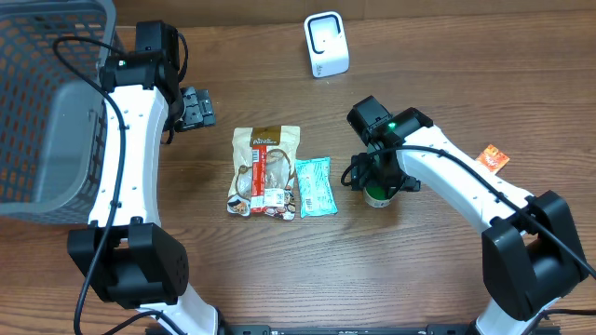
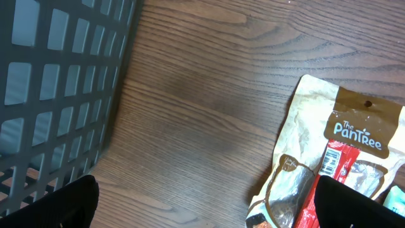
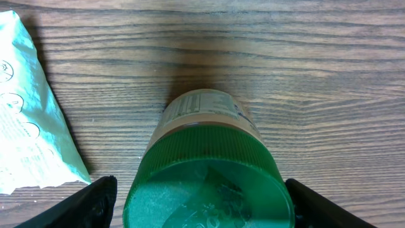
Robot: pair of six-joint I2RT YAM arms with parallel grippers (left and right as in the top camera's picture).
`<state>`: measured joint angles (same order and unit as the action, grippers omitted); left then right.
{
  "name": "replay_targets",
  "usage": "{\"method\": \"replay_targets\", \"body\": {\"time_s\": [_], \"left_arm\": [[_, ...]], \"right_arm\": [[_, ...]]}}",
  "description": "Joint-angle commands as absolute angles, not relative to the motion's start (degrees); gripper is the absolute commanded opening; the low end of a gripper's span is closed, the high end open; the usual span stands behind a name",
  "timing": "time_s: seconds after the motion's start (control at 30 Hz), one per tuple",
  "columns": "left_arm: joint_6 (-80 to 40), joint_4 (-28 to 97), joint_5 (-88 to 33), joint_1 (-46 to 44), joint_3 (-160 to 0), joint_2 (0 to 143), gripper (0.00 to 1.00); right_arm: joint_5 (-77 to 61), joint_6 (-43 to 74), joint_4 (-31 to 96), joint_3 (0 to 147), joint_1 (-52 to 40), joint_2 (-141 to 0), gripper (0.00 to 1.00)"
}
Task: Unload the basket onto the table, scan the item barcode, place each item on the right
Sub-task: 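Lower the right gripper around the green-lidded jar, then close the right gripper on the green jar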
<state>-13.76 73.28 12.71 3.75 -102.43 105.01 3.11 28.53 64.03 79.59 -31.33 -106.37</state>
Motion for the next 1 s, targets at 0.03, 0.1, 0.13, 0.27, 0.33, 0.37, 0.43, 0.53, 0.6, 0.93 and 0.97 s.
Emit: {"method": "replay_targets", "body": {"time_s": [0.03, 0.1, 0.13, 0.27, 0.33, 0.37, 0.43, 0.53, 0.6, 0.93, 0.97], "left_arm": [[-13.7, 73.3, 13.5, 3.4, -103.3, 104.9, 1.00], [-13.7, 73.2, 13.5, 3.4, -103.3, 104.9, 1.00], [-13.7, 73.2, 13.5, 3.4, -103.3, 104.9, 1.00], [-13.7, 73.2, 13.5, 3.4, -103.3, 104.9, 1.00], [-13.7, 73.2, 13.5, 3.4, -103.3, 104.9, 1.00], [-13.7, 73.2, 13.5, 3.4, -103.3, 104.9, 1.00], [-13.7, 73.2, 13.5, 3.4, -103.3, 104.9, 1.00], [-13.7, 73.3, 13.5, 3.4, -103.3, 104.9, 1.00], [-13.7, 73.2, 13.5, 3.4, -103.3, 104.9, 1.00], [-13.7, 73.2, 13.5, 3.4, -103.3, 104.9, 1.00], [-13.7, 73.2, 13.5, 3.4, -103.3, 104.9, 1.00]], "right_arm": [[2.9, 28.7, 63.7, 78.8, -31.5, -106.6, 0.84], [2.9, 28.7, 63.2, 78.2, -31.5, -106.6, 0.84], [2.9, 28.7, 62.3, 77.3, -31.5, -106.6, 0.84], [2.9, 28.7, 60.3, 75.5, -31.5, -106.6, 0.84], [2.9, 28.7, 59.0, 74.8, -31.5, -106.6, 0.84], [2.9, 28.7, 58.2, 74.3, -31.5, -106.6, 0.83], [2.9, 28.2, 56.5, 73.3, -31.5, -106.6, 0.82], [2.9, 26.7, 54.6, 71.9, -31.4, -106.7, 0.80], [2.9, 26.6, 54.0, 71.4, -31.4, -106.7, 0.80], [4.4, 26.5, 54.0, 71.4, -31.4, -106.8, 0.80], [4.4, 26.5, 54.0, 71.4, -31.4, -106.8, 0.80]]}}
